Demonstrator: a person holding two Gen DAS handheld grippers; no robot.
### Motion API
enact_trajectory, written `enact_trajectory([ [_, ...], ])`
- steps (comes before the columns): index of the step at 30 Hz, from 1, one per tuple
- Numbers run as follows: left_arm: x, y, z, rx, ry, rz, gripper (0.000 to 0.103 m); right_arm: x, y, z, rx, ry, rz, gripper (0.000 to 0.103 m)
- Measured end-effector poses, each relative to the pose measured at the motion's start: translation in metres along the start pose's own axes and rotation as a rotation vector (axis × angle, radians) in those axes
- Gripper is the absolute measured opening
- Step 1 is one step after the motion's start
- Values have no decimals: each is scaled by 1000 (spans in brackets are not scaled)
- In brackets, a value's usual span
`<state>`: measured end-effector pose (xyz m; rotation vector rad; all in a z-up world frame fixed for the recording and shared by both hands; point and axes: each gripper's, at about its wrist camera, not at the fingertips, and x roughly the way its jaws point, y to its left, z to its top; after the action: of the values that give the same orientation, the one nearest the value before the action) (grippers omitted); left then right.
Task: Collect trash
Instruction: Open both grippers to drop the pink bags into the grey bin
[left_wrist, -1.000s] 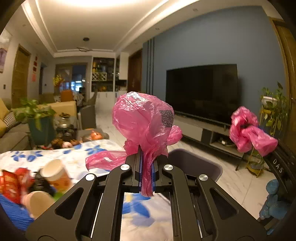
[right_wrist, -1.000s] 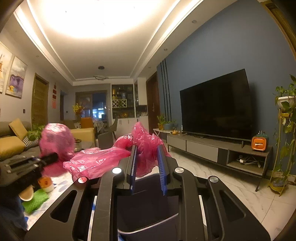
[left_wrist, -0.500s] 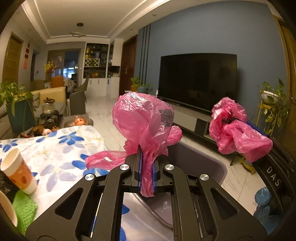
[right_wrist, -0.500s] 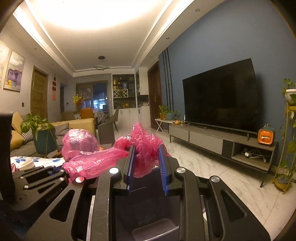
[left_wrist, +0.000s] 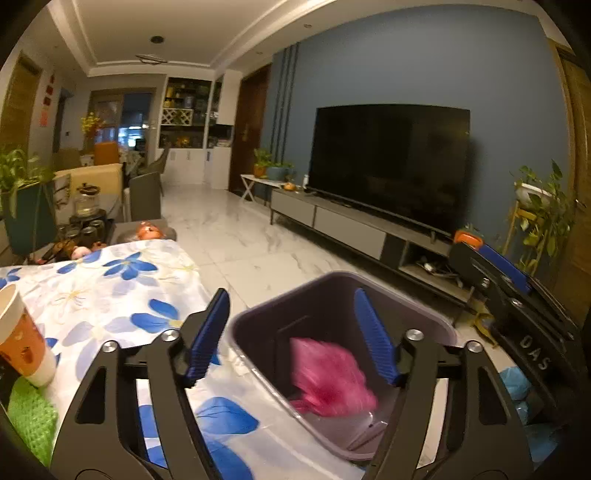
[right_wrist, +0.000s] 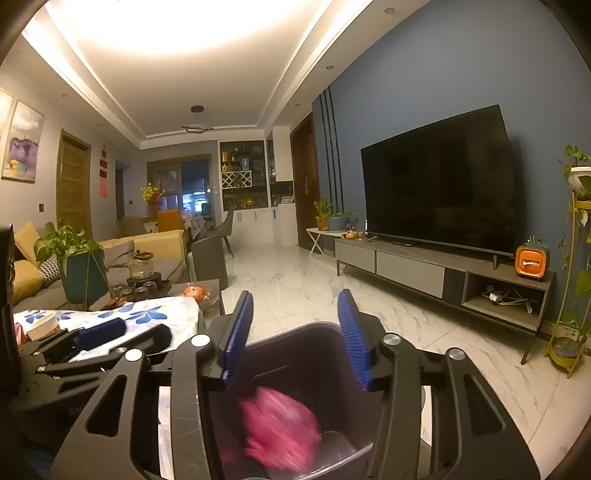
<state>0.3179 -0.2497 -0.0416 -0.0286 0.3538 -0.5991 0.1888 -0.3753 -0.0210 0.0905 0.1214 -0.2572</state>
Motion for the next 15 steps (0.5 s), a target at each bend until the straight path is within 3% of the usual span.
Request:
enact_trajectory([
  [7,-30,9,0,-12,-31,92,89,-16,5,3,12,-7,5,63],
  [15,-88,14,-6,5,-68,201,97,-45,16,0,7,5,17,84],
])
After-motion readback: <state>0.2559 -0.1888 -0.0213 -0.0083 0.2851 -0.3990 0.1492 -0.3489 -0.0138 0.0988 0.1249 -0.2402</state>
